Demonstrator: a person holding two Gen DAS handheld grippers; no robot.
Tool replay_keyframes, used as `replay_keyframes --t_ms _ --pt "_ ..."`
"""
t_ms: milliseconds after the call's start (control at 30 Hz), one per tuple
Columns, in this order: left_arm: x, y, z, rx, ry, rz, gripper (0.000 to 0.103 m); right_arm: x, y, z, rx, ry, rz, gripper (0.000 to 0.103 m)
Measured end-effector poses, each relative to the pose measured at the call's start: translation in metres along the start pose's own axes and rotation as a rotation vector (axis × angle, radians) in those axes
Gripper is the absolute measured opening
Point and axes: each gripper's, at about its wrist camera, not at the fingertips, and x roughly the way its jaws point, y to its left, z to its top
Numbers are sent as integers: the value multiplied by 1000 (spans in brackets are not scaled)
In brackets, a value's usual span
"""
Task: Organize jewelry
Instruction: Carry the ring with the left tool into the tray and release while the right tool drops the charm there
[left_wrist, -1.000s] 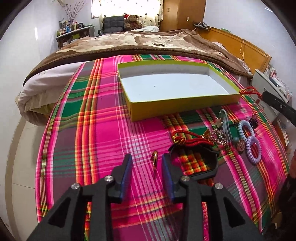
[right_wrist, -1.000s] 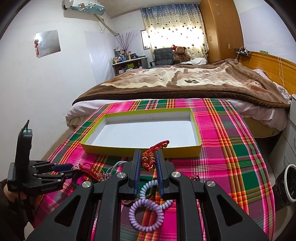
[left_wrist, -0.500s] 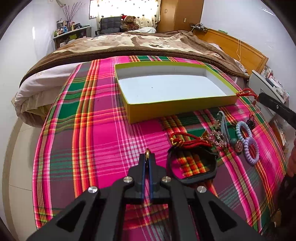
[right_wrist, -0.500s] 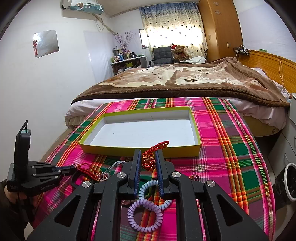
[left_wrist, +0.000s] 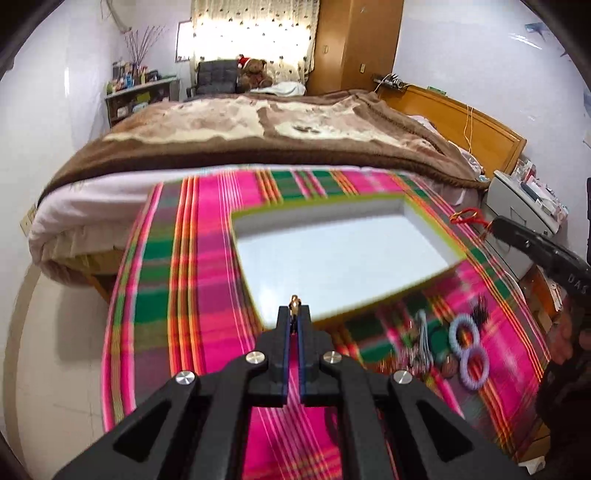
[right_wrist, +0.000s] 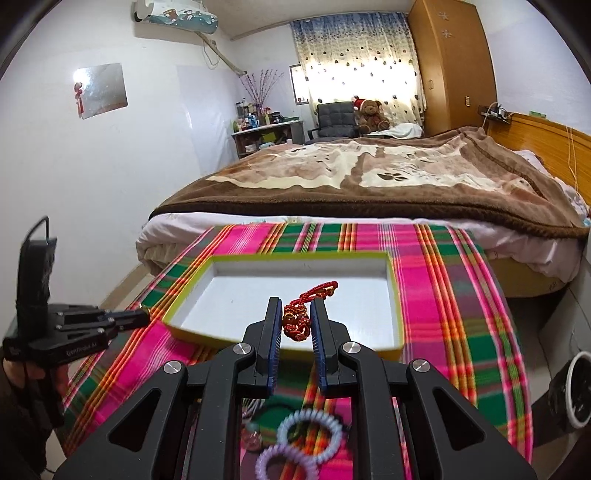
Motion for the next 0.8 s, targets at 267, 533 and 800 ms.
replay_keyframes --t_ms 267,533,800 --pt "21 -10 37 34 -31 18 3 34 -13 26 -37 32 -14 16" --pt "63 -12 50 1 -4 28 3 81 -33 30 -61 108 -43 16" --pt "104 -8 52 -24 63 33 3 128 -51 23 -43 219 -42 16"
